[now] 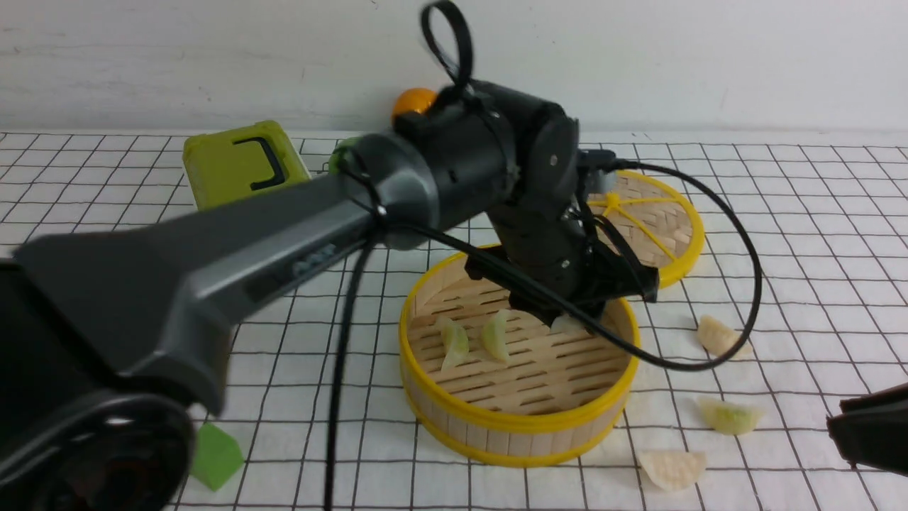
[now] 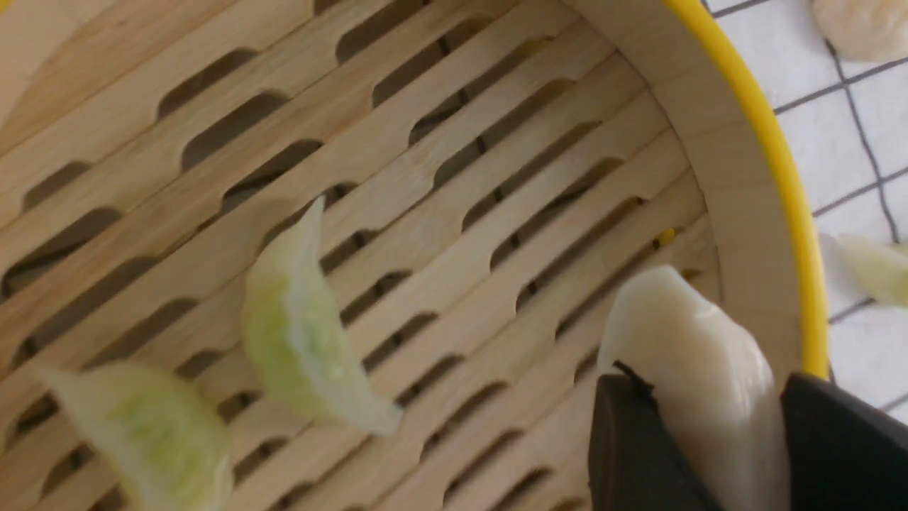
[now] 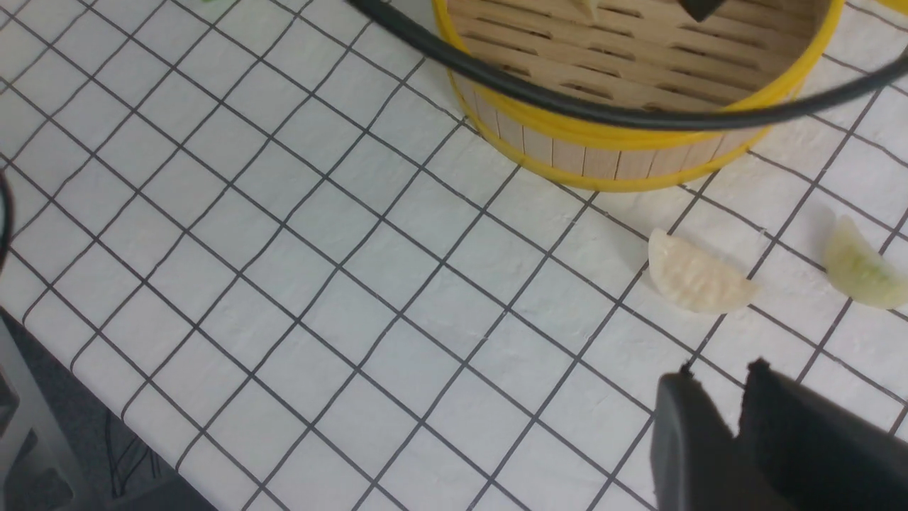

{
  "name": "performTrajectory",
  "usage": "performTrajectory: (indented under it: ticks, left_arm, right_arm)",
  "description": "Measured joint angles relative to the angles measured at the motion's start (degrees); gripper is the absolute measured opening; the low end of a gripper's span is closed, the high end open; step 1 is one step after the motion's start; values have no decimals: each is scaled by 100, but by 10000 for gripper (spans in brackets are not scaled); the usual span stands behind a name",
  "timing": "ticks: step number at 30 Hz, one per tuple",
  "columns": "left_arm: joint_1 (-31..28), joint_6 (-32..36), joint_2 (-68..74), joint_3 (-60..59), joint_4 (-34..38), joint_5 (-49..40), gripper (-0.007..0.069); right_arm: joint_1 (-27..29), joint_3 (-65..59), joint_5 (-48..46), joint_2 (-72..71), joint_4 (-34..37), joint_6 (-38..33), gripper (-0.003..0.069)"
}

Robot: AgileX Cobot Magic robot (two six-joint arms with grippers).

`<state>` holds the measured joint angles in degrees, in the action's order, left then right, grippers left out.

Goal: Put the dumplings into the steamer on the table with the white tablecloth.
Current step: 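Place the dumpling into the bamboo steamer basket with the left gripper, then reach for and grasp a dumpling lying on the table beside the steamer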

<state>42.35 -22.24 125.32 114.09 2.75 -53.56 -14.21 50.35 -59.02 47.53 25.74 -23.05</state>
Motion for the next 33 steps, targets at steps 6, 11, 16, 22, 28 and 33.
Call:
performTrajectory:
  ticks: [6,11,16,22,28,33]
  left_arm:
    - [-12,-325,700,782,-414,-212,251]
    - [-12,-505,994,896,-592,-239,268]
    - [-12,-594,1057,907,-692,-239,369]
    - [-12,-547,817,933,-779,-614,453]
    - [-12,2,-510,939,-1548,-1587,450]
    - [-120,125,-1857,479,-1876,-1706,426]
  right_arm:
    - [0,0,-11,0,0,0,122]
    - [0,0,-11,0,-81,0,123]
    - [0,0,-18,0,-69,0,128]
    - [0,84,-24,-66,-2,0,133]
    - [0,576,-430,-179,-174,0,133]
    - [0,899,-701,-179,-237,0,99]
